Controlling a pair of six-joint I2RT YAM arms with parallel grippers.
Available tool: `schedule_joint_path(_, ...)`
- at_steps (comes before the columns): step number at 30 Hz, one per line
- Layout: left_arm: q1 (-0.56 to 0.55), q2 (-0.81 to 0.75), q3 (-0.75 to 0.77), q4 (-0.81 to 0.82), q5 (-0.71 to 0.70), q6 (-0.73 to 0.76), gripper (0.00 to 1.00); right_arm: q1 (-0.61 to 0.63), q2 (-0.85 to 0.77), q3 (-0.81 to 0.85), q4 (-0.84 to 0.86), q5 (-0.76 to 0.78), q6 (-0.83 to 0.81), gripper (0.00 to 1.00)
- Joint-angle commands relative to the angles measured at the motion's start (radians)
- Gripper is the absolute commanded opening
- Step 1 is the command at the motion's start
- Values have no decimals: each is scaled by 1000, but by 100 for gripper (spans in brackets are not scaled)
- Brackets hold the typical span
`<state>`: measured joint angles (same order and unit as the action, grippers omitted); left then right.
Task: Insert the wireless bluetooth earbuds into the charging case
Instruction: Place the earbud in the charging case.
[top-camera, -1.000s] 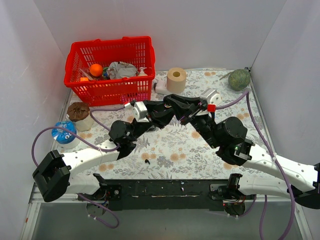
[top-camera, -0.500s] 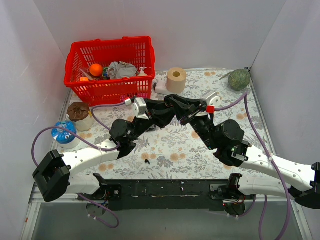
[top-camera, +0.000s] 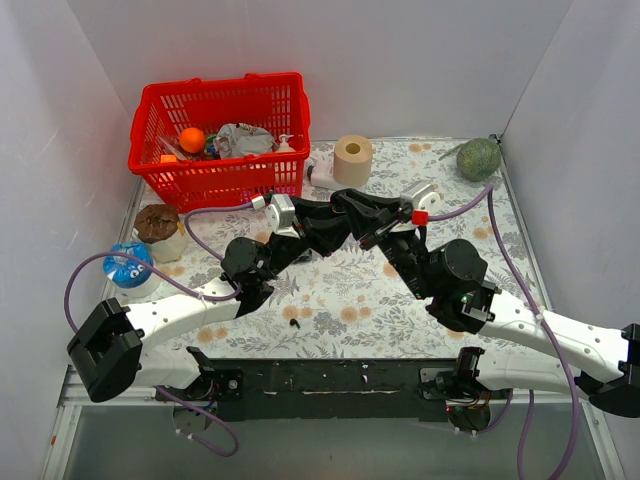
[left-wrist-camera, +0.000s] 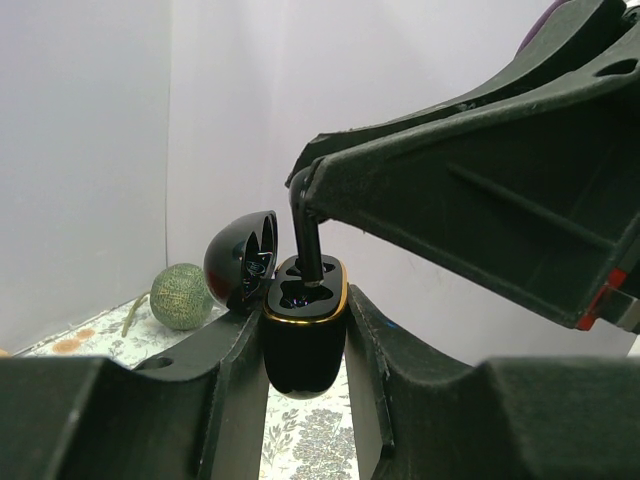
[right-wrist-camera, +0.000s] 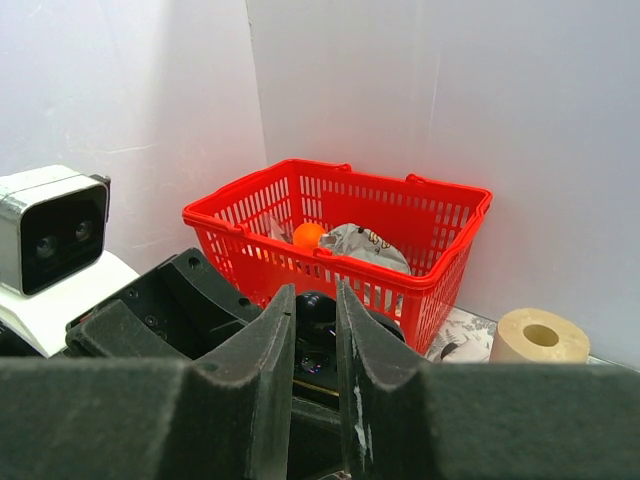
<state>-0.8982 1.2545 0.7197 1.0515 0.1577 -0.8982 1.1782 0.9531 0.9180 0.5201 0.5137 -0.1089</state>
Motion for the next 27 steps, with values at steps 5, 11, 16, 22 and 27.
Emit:
schedule_joint_path(5, 5, -23, 20, 15, -4, 8, 0, 1, 12, -8, 32, 17, -2, 1)
schedule_joint_path(11, 5, -30, 9, 25, -4, 15, 0, 1, 16, -10, 23, 25, -3, 1)
schedule_joint_path(16, 5, -40, 4, 28, -6, 22, 0, 1, 13, -18, 20, 35, -3, 1)
schedule_joint_path(22, 5, -47, 1, 31, -9, 32, 0, 1, 10, -21, -2, 25, -3, 1)
schedule_joint_path(27, 5, -46, 1, 31, -9, 35, 0, 3, 6, -16, -40, -35, -3, 1)
